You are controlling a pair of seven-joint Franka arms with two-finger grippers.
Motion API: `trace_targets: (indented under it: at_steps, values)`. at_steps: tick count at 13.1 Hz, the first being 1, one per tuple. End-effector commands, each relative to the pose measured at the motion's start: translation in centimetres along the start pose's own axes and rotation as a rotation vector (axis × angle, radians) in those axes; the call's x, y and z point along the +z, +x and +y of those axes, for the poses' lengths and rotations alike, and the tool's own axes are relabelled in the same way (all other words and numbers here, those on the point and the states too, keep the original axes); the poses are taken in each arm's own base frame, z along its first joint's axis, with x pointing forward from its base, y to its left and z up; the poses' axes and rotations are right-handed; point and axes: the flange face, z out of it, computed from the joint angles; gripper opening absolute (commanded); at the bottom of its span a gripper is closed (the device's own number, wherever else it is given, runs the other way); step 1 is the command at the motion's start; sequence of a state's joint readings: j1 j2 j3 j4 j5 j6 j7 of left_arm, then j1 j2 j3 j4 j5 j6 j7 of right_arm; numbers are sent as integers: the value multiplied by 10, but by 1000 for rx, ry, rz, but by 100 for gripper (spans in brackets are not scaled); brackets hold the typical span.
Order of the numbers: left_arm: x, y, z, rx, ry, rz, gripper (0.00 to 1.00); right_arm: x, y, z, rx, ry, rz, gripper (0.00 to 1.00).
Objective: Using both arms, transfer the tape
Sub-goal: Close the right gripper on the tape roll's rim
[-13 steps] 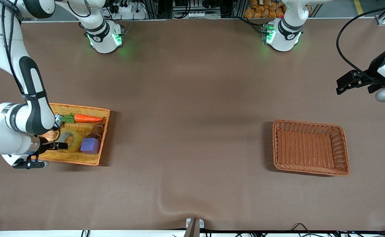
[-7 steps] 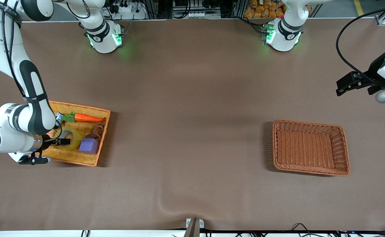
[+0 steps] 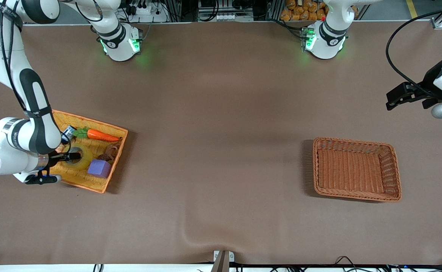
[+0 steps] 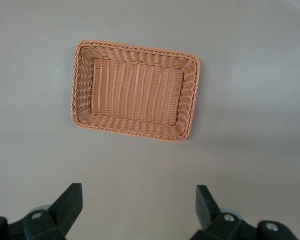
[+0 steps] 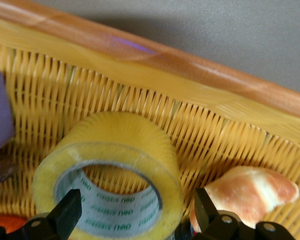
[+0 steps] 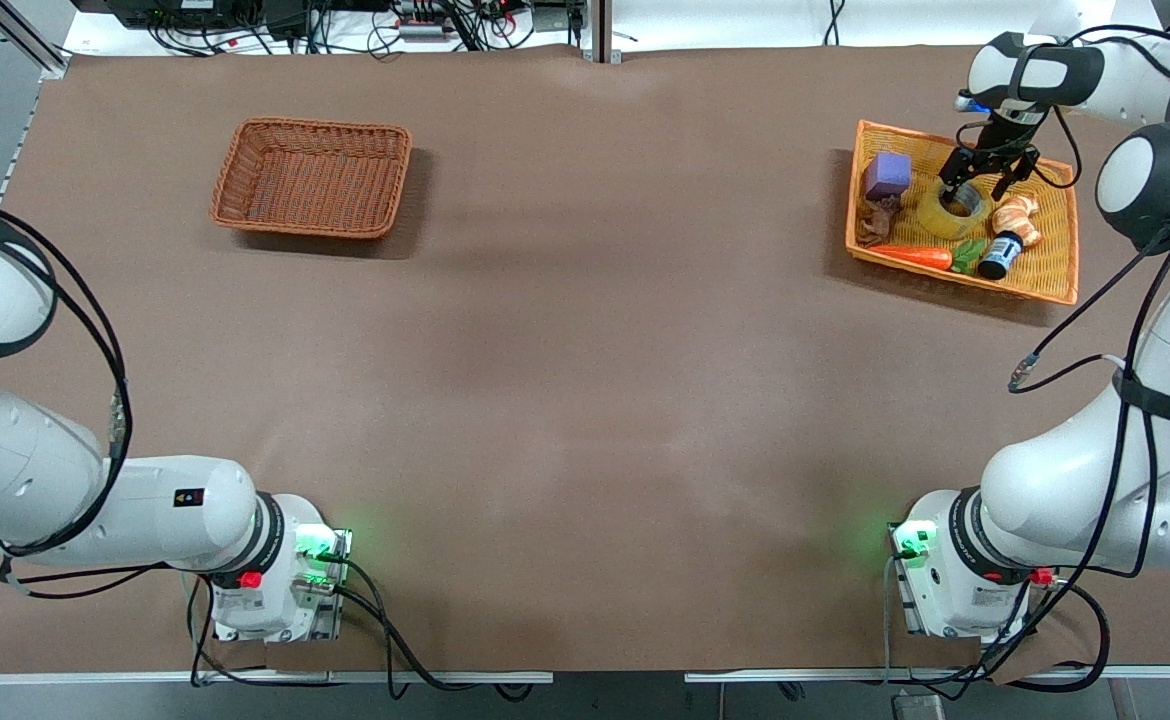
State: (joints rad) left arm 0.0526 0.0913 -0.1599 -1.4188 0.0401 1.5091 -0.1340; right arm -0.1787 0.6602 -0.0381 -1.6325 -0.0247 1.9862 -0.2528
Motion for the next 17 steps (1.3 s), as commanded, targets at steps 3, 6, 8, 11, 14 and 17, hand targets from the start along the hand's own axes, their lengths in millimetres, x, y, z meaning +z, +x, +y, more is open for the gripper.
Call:
trace_targets:
  at_steps: [3, 6, 8, 11, 14, 17]
  values:
    - [-4, 2, -1, -8, -14, 12, 100, -3, -7, 3, -47, 7, -7, 85]
    - [-4, 2, 4, -2, -14, 12, 100, -4, -1, 11, -120, -13, 58, 10]
    - [-5, 2, 4, -2, -20, 20, 100, -6, 0, 10, -125, -15, 67, 0]
    - [-6, 3, 3, -5, -21, 28, 100, -23, 12, 1, -246, -63, 161, 0]
    - [-6, 5, 5, -4, -21, 37, 100, -39, 22, -2, -342, -103, 231, 0]
    - [0, 7, 7, -5, -16, 27, 100, -70, 26, -16, -382, -124, 263, 0]
